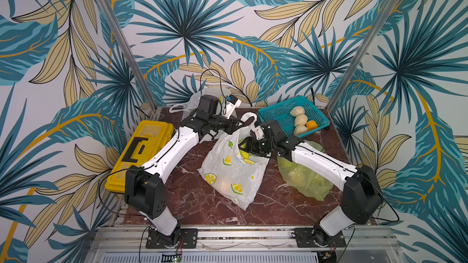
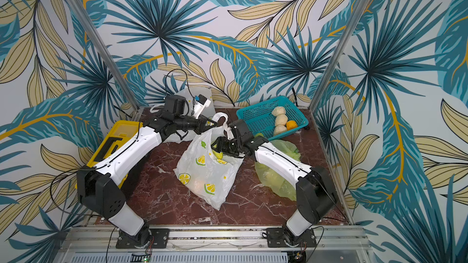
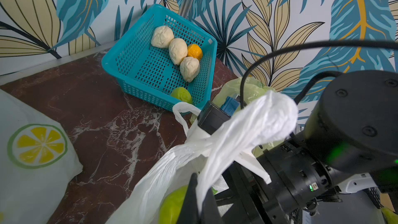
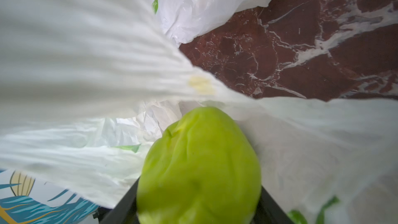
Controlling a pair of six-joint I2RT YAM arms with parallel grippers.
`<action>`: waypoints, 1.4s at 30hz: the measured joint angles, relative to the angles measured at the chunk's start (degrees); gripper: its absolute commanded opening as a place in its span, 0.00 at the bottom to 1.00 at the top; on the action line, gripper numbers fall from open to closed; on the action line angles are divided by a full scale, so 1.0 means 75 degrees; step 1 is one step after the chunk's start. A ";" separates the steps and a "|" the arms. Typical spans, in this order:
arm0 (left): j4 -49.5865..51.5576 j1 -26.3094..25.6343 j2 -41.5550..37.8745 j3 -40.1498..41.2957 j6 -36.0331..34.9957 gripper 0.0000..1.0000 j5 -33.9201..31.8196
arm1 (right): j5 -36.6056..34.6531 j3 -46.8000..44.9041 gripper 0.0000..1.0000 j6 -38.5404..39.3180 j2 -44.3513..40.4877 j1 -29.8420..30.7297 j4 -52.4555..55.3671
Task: Place the pears into plastic bags & tie knots
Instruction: Place the pear in the plastic bag.
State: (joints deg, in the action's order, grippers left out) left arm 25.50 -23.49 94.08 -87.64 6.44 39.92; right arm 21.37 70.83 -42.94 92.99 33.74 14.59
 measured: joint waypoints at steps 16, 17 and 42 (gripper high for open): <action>-0.0015 -0.0015 -0.0012 0.0268 -0.0172 0.00 0.0495 | 0.0790 -0.0117 0.24 -0.0927 0.0595 -0.0361 -0.1017; -0.0006 -0.0015 -0.0015 0.0297 -0.0192 0.00 0.0525 | 0.0839 -0.0114 0.24 -0.0898 0.0589 -0.0361 -0.0959; -0.0015 0.0122 -0.0044 0.0128 0.0213 0.00 0.0353 | -0.0533 0.0915 0.77 0.0734 0.0699 -0.0259 0.1204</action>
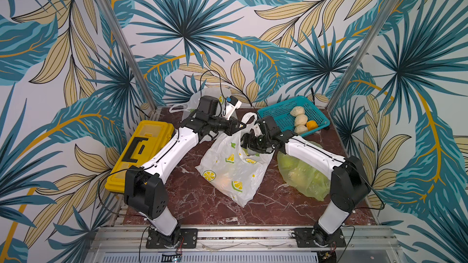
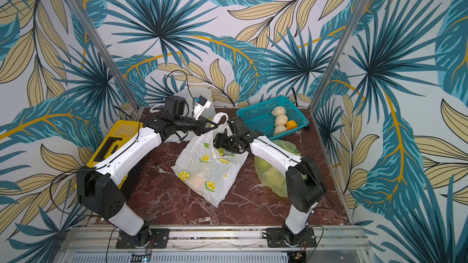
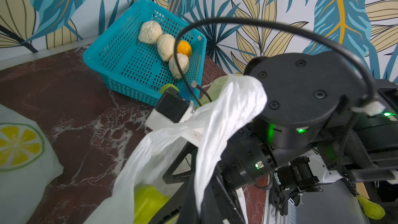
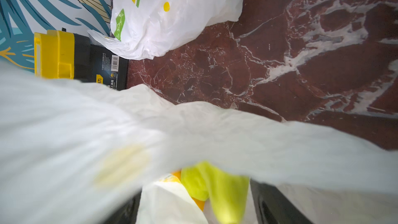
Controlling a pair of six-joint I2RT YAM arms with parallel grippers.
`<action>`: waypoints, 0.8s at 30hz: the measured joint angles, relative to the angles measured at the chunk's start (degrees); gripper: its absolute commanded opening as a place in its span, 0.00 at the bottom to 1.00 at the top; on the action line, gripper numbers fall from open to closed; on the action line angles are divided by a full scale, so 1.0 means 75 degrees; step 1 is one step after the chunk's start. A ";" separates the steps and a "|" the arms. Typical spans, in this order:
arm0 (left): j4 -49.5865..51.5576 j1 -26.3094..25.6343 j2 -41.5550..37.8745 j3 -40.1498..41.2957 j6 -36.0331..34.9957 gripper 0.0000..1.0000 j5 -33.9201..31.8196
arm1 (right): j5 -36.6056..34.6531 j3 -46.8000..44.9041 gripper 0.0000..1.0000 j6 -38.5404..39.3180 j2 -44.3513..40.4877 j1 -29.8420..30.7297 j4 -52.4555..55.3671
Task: Place the pears into plastic bags & tie knots
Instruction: Place the pear in the plastic bag, then pick up the pear from the basket.
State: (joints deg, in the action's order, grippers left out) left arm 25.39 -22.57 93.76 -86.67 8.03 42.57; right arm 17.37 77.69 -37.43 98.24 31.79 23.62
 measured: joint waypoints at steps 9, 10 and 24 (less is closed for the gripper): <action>-0.0064 0.0254 0.0000 0.0000 0.0294 0.00 -0.0495 | -0.0490 0.0560 0.73 0.0609 -0.1244 -0.1035 0.1448; -0.0070 0.0259 0.0000 0.0000 0.0312 0.00 -0.0519 | -0.0586 0.0676 0.73 0.0644 -0.1256 -0.1253 0.1530; -0.0259 0.0099 -0.0079 0.0609 0.0338 0.00 -0.0562 | -0.5021 0.4062 0.81 0.1699 0.2667 -0.4132 0.2081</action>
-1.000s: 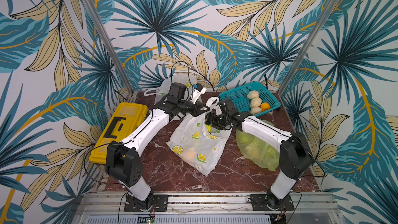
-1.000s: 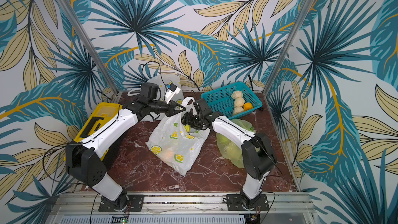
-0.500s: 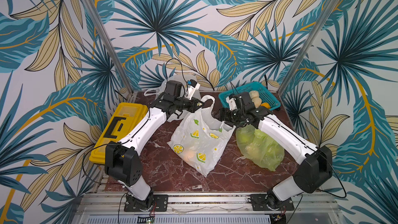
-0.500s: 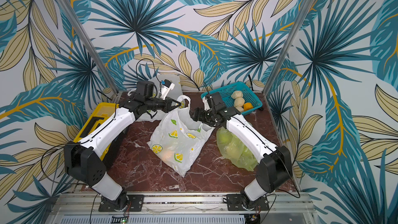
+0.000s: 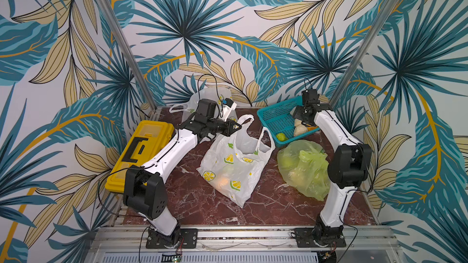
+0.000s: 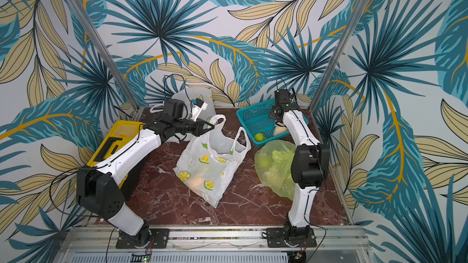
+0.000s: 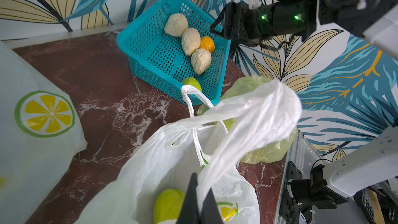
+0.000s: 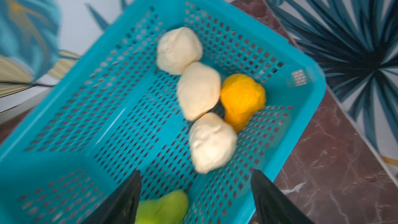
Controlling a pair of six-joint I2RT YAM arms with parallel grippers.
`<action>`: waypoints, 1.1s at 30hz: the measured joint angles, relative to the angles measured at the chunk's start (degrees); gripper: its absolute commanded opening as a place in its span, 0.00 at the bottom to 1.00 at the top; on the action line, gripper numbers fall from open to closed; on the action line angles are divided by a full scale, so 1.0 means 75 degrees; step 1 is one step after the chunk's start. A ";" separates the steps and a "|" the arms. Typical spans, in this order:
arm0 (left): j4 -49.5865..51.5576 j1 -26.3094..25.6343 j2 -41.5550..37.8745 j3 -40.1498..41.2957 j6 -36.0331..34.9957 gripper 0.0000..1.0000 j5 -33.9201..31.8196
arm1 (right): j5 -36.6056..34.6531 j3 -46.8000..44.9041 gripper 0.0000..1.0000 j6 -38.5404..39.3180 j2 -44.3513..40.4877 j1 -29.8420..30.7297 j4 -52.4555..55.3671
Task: Place the pears into plastic bags & tie knots
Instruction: Pick up the pear from the basket.
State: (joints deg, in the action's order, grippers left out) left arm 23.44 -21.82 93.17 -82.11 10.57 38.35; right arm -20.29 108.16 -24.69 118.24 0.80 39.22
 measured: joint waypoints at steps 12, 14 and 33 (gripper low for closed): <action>-0.0012 0.0003 -0.0009 0.0044 -0.0102 0.00 0.0076 | -0.0268 0.3774 0.80 0.0280 0.3433 -0.0306 0.0781; -0.0012 0.0006 -0.0009 0.0044 -0.0099 0.00 0.0082 | -0.0131 0.4060 0.79 0.0274 0.3754 -0.0353 0.0848; -0.0012 0.0009 -0.0548 0.0187 -0.0096 0.00 0.0015 | 0.1606 0.1827 0.31 -0.0023 0.2238 -0.0498 0.0114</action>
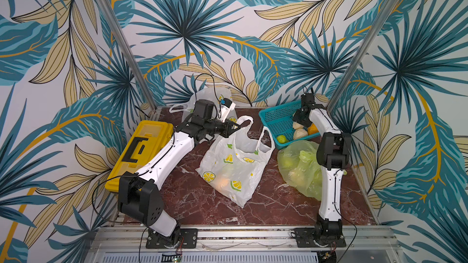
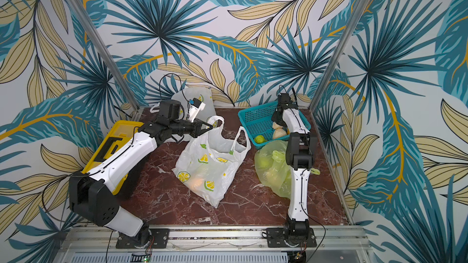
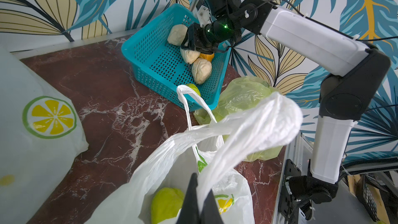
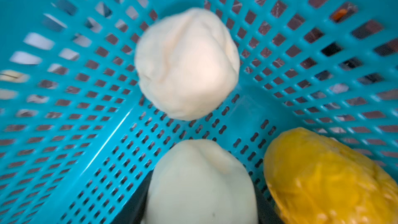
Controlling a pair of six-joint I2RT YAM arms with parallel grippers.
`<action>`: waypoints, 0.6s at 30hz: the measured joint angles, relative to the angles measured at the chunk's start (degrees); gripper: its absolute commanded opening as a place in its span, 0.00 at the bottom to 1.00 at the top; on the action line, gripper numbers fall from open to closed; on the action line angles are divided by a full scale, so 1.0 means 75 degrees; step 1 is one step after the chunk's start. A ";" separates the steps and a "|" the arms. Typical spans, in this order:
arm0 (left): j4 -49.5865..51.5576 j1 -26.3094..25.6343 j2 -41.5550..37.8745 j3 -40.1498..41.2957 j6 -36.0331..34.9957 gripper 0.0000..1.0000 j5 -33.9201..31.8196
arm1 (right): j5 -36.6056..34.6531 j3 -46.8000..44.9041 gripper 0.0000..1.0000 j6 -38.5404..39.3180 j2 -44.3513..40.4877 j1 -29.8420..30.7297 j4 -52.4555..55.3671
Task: Place the pears into plastic bags & tie knots
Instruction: Pick up the pear from the basket, then place the pear in the plastic bag.
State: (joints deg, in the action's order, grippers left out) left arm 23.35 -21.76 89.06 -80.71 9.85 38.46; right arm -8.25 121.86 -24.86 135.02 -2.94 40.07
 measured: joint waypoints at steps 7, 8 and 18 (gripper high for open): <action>0.0003 0.0000 -0.0140 0.0134 -0.0003 0.00 -0.0015 | 0.0495 -0.0982 0.29 -0.0117 -0.1582 0.0219 -0.0533; 0.0000 0.0000 -0.0137 0.0134 -0.0003 0.00 -0.0017 | 0.0624 -0.1163 0.29 -0.0175 -0.1813 0.0286 -0.0577; 0.0003 0.0067 -0.0137 0.0134 0.0003 0.00 -0.0015 | 0.1341 -0.4578 0.26 -0.0938 -0.5246 0.2573 -0.1635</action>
State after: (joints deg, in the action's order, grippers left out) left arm 23.38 -21.26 88.03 -79.70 9.87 38.35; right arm 1.80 87.53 -31.90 95.68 16.36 27.81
